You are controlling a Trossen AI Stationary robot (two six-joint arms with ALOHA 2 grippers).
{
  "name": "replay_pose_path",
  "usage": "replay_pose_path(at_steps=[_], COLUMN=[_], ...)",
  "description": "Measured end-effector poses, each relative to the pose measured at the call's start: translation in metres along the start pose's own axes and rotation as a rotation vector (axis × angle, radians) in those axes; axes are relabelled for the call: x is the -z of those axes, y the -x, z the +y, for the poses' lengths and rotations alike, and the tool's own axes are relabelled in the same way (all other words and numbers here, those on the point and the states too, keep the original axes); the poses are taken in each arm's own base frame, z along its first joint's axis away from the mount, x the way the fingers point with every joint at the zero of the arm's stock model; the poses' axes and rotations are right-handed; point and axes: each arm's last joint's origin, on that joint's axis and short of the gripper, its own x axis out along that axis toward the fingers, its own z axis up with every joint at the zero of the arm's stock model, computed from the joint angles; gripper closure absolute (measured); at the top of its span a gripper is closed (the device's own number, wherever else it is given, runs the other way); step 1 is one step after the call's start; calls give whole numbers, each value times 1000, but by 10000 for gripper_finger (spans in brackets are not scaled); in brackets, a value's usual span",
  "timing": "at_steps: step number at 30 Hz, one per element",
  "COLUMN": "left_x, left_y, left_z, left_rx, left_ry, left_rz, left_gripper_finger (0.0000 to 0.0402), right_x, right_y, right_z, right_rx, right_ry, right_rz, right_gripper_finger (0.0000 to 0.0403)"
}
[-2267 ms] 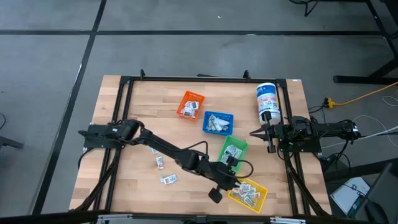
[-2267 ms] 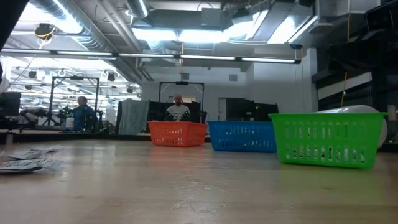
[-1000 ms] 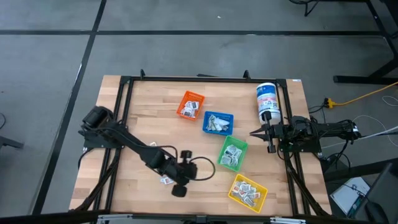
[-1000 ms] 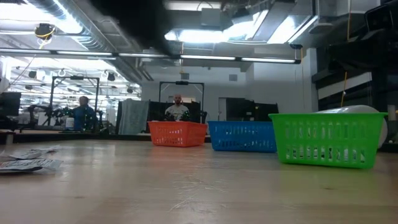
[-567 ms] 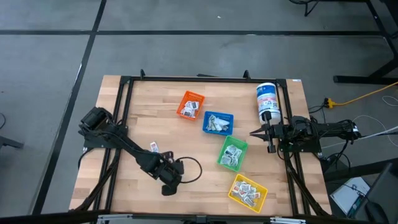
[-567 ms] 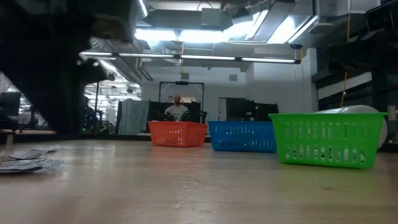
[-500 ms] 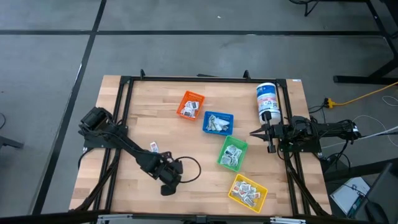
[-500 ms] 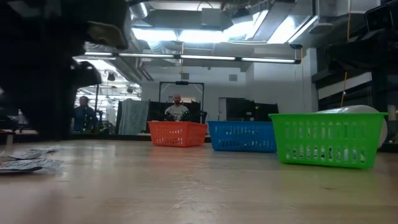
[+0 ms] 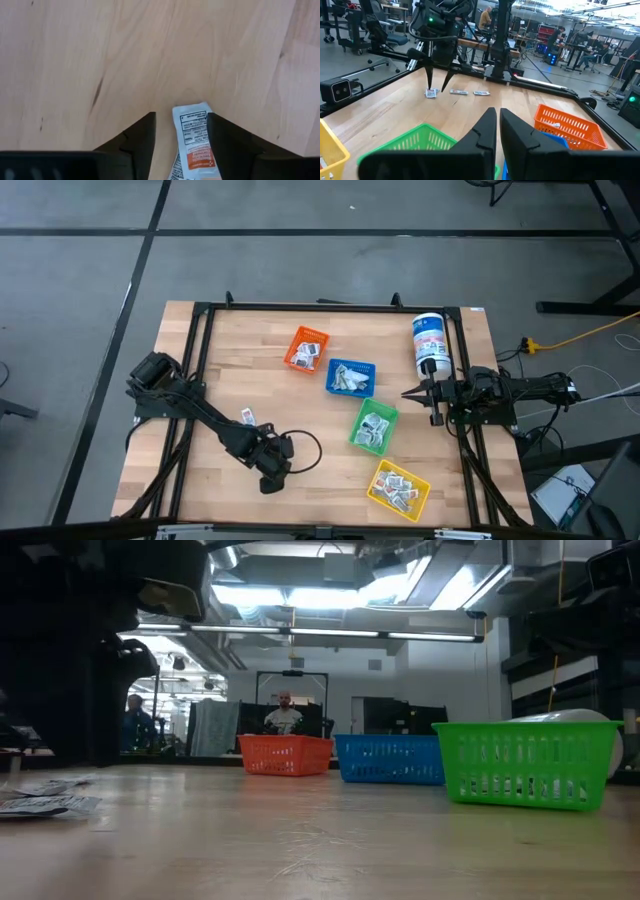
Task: Pick & Place First Aid Supplies
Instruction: Put the orange ointment pack into the yellow basket
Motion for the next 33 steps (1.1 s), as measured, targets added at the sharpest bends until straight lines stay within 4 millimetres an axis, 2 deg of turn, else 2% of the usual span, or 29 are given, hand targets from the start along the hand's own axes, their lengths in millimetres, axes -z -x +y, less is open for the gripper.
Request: replay_pose_path(at_steps=[6, 13, 19, 24, 33], left_x=[0, 5, 5, 1, -8], left_y=[-3, -31, -29, -22, -20], left_z=[0, -4, -3, -3, -3], left_rx=[-6, -9, -23, -28, -23], left_ry=[2, -16, -17, -43, -80], left_rz=[4, 84, 62, -9, -95], left_gripper_finger=[232, 231, 241, 278, 390], right_x=[0, 0, 0, 0, 0], right_y=[0, 0, 0, 0, 0], right_z=[0, 0, 0, 0, 0], right_rx=[0, 0, 0, 0, 0], right_ry=[0, 0, 0, 0, 0], right_rz=[0, 0, 0, 0, 0], right_gripper_finger=[377, 377, 377, 377, 377])
